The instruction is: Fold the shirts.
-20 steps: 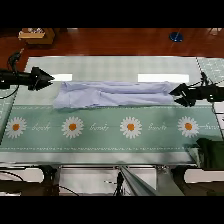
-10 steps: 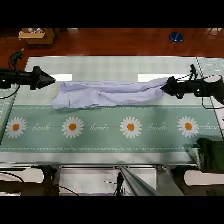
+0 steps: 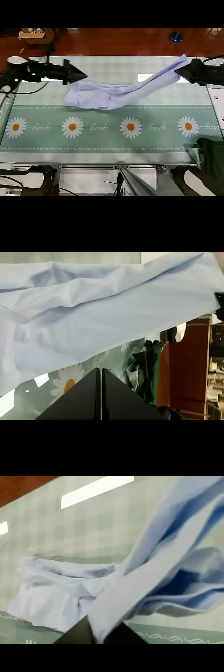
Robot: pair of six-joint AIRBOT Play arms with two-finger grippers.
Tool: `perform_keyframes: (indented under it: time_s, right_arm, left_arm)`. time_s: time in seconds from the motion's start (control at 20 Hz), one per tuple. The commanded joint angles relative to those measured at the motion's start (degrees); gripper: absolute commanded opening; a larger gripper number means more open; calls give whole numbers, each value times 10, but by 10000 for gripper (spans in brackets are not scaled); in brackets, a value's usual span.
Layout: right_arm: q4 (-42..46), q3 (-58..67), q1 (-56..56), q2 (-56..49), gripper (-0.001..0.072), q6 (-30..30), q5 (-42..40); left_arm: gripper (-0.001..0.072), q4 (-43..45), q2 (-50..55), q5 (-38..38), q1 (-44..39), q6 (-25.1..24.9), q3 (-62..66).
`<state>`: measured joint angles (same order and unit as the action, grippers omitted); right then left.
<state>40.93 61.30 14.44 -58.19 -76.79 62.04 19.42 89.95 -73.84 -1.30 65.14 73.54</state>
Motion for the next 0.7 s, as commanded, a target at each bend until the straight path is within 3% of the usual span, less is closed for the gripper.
perform_keyframes:
  time_s: [0.0,0.35,0.65]
  right_arm:
    - [33,1,0,87,22,-40,46]
    - [43,1,0,166,22,-68,97]
    - [43,1,0,199,22,-71,115]
  left_arm:
    - [53,-17,4,68,-123,0,0]
    - [33,-19,29,169,-304,27,0]
    - [33,-64,96,177,-403,52,1]
